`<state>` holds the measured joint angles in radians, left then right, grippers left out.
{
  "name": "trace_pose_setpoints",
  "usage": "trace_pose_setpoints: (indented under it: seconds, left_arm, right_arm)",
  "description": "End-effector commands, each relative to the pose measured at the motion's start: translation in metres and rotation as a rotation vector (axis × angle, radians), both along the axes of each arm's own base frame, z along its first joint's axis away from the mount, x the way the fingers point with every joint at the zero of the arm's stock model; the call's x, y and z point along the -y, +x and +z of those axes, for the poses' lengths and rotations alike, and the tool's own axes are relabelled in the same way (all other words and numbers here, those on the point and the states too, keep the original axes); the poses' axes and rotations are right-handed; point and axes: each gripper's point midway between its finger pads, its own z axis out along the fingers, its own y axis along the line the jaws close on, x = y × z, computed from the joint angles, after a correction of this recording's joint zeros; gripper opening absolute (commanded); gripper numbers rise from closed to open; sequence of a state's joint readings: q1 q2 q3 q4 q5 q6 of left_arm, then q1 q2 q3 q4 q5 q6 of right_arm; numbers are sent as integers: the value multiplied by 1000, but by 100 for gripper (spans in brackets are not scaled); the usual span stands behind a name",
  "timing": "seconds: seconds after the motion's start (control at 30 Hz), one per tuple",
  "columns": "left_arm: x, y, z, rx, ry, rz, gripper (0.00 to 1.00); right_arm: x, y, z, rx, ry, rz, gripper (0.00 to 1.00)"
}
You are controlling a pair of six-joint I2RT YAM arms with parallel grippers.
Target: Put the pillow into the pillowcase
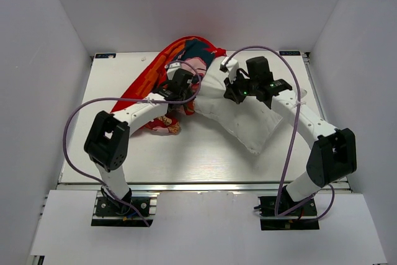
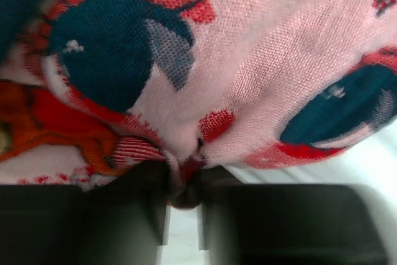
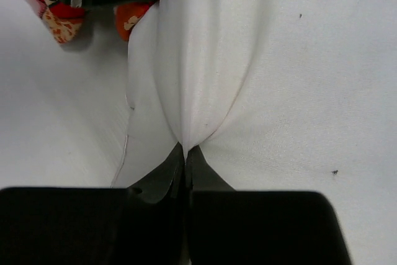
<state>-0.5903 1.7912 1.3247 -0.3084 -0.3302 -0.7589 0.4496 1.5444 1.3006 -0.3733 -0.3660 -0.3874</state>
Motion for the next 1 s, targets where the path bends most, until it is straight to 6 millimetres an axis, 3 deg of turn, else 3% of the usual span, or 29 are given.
trace_pose_setpoints:
  seconds: [0.0,0.17,0.23,0.27,0.3,0.4,0.43,0.5,0.53,0.67,0.7,0.73,0.77,0.87,0.97]
  left_arm:
    - [-30,13,55,117,8,61,24]
    - [-26,-8,128,259,-47,-110,17]
    - [-10,-22,145,270,-135,-246,17]
    - [-9,-24,154,285,-168,-285,19]
    - [12,-42,179,324,-272,-440,20]
    - [28,-62,226,401,-409,-619,26]
    - [38,-79,255,432,-470,-737,27]
    - [41,-93,281,447,-540,-839,30]
    - [40,-97,307,478,-578,-868,30]
    - [31,-109,349,522,-733,-997,34]
    - [32,-112,348,507,-770,-1029,34]
    - [36,-115,330,378,-859,-1046,35]
    - [37,-119,333,410,-884,-1094,36]
    - [40,-127,308,302,-996,-1147,37]
    - [42,-116,288,231,-1012,-1098,41]
  right_arm:
    - [-4,-1,51,48,104,15,0]
    - [10,24,64,29,142,-60,0]
    - [16,33,64,-42,184,-97,0]
    - [17,39,80,-40,221,-100,0]
    - [21,42,83,-110,278,-117,0]
    - [30,56,114,-160,403,-127,0]
    - [33,60,124,-201,459,-157,0]
    - [46,71,139,-229,535,-178,0]
    - [49,76,145,-257,580,-200,0]
    - [55,78,136,-340,622,-209,0]
    - [52,74,133,-370,630,-197,0]
    - [49,70,129,-399,638,-188,0]
    - [41,61,128,-437,647,-161,0]
    - [30,49,121,-450,636,-142,0]
    - [28,48,111,-407,603,-163,0]
